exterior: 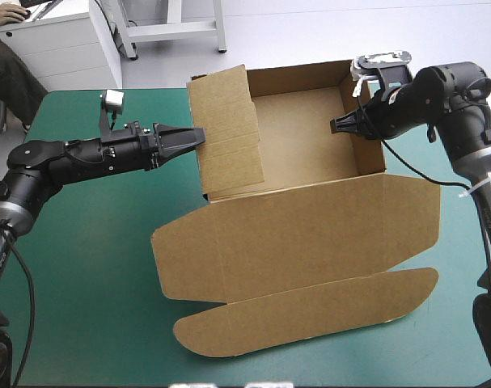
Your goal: Fold the box
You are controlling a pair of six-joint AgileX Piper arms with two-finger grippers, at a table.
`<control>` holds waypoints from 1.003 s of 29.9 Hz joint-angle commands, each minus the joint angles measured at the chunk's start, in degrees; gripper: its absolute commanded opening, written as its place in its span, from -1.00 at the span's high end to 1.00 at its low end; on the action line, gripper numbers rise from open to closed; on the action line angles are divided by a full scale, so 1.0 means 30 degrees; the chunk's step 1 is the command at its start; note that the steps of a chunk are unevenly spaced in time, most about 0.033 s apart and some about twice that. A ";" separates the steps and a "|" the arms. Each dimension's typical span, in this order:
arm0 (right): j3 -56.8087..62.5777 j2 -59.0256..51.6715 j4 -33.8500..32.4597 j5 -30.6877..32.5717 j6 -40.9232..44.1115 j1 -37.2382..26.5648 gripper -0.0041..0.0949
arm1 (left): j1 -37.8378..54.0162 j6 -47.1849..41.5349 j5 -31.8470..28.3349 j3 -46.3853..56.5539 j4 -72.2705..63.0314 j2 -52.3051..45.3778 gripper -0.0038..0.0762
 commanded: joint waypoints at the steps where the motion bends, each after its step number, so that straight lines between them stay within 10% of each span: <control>1: -0.0623 -0.0862 -0.1482 -0.1584 0.1080 0.1548 0.92 | -0.0266 -0.0095 0.0987 -0.0610 -0.1049 -0.0719 -0.40; 19: -0.0623 -0.1082 -0.8389 -0.1552 0.5504 0.6259 0.92 | -0.5790 -1.1271 -1.0259 -0.0610 1.3985 -0.3763 -0.40; 30: -0.0652 -0.1241 -1.0678 -0.1264 0.7279 0.7863 0.92 | -0.8216 -1.5610 -1.2975 -0.0610 1.7917 -0.3520 -0.35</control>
